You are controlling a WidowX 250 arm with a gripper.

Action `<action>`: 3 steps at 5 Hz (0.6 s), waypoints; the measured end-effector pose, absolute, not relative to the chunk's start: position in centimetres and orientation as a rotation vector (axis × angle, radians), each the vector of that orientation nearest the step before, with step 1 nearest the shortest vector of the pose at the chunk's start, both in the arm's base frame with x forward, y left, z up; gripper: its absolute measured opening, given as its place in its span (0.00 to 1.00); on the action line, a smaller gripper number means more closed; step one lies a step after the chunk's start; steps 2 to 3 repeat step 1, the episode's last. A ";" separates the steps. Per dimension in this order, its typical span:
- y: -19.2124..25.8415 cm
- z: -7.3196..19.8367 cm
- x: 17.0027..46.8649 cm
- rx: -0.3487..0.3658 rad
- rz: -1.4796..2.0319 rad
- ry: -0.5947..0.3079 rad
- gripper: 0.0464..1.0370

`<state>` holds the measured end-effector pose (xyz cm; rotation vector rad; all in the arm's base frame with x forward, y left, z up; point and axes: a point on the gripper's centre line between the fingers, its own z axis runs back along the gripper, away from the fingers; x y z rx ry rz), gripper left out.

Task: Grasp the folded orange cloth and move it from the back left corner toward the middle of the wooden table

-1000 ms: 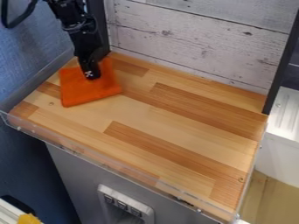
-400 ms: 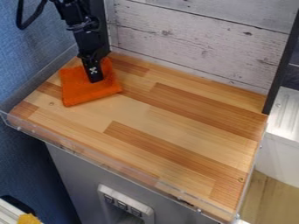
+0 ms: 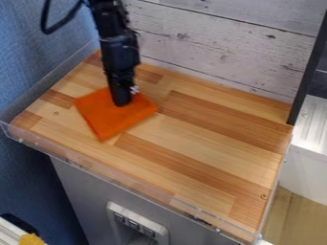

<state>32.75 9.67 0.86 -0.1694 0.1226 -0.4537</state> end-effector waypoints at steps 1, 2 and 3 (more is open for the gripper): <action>6.5 0.8 32.7 -0.100 -0.321 0.171 0.01; 6.5 0.8 32.7 -0.100 -0.321 0.171 0.01; 6.5 0.8 32.7 -0.100 -0.321 0.171 0.01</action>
